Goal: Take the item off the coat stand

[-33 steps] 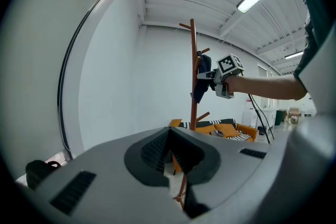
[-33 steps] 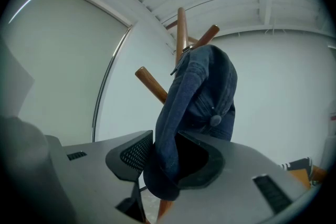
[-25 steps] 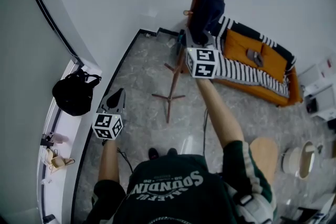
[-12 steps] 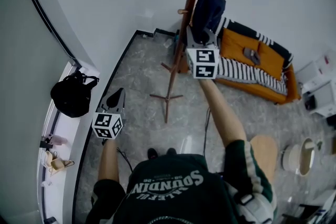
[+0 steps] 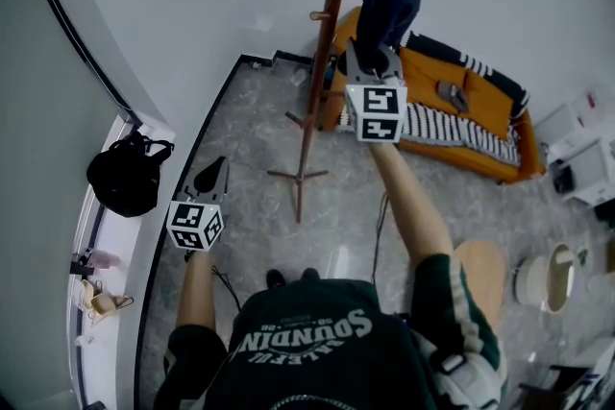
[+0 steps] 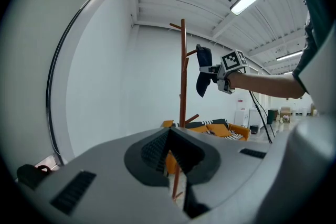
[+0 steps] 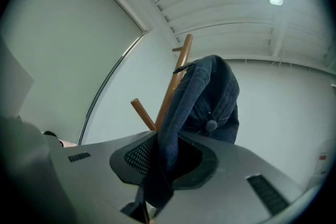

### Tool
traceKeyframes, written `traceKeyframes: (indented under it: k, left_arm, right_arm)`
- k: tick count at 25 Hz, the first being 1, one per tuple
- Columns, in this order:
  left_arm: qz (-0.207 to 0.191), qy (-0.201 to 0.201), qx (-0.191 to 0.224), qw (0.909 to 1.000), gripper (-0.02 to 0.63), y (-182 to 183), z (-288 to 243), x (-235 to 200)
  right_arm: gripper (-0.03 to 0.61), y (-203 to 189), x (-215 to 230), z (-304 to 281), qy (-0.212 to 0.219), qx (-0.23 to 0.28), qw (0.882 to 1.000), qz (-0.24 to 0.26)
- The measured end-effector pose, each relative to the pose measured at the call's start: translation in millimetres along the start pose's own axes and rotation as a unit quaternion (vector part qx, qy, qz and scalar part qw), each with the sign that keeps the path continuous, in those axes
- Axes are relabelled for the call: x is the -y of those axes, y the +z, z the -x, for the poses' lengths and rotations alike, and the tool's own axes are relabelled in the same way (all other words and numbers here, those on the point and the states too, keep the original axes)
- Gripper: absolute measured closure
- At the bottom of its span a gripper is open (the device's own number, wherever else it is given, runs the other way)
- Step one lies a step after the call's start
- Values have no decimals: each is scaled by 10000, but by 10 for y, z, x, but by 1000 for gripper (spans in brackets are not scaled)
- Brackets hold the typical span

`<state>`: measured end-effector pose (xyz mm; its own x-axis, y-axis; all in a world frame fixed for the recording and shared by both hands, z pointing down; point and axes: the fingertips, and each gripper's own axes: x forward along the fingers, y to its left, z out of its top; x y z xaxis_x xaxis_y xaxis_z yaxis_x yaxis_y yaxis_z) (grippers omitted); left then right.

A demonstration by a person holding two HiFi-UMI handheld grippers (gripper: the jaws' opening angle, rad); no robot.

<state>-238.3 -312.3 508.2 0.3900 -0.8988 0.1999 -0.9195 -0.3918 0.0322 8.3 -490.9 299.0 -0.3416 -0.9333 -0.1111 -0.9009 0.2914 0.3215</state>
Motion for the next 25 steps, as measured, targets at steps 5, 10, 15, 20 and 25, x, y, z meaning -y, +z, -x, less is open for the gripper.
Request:
traceKeyframes:
  k: [5, 10, 15, 20, 25]
  left_arm:
    - [-69, -132, -4, 9999, 614, 86, -96, 178]
    - [-123, -311, -9, 9994, 614, 104, -228, 326]
    - [-181, -474, -14, 9987, 614, 142, -351, 494]
    - [-155, -629, -6, 9979, 614, 149, -501, 612]
    - [-163, -791, -51, 9967, 614, 113, -601, 807]
  right_arm:
    - [502, -33, 255, 162, -141, -68, 9999, -12]
    - [502, -153, 300, 368, -85, -107, 9998, 133]
    - [502, -351, 328, 659, 25, -250, 9997, 35]
    - [502, -567, 201, 930, 200, -322, 9993, 63]
    - [502, -821, -44, 1230, 610, -474, 9970, -40]
